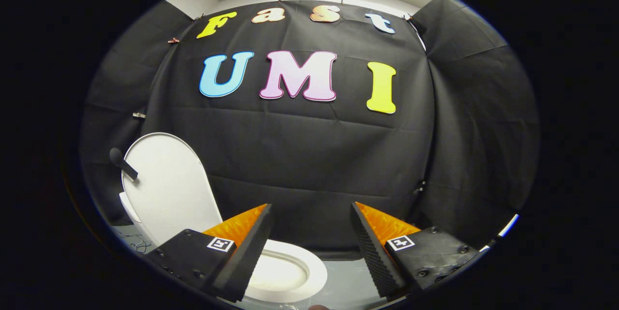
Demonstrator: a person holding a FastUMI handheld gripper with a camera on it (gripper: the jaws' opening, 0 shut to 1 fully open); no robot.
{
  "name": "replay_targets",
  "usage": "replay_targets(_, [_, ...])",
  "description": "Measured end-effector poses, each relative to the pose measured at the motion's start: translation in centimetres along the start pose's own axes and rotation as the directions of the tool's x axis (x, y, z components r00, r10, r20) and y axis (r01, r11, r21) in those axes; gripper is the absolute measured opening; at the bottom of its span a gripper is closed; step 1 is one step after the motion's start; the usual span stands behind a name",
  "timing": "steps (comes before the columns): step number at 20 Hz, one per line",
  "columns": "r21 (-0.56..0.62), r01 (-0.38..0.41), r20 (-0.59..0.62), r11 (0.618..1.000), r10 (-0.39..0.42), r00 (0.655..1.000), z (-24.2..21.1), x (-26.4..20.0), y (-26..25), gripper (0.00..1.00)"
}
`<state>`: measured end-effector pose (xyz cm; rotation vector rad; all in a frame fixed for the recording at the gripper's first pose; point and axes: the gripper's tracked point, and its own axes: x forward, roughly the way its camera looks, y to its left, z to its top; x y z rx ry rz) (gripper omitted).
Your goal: Open the toilet lid.
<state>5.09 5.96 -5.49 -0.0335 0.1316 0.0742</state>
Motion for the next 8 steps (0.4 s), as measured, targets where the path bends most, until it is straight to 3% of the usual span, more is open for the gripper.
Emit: replay_targets(8, [-0.008,0.005,-0.009,1.0,-0.005,1.0,-0.04,0.03,-0.65,0.99])
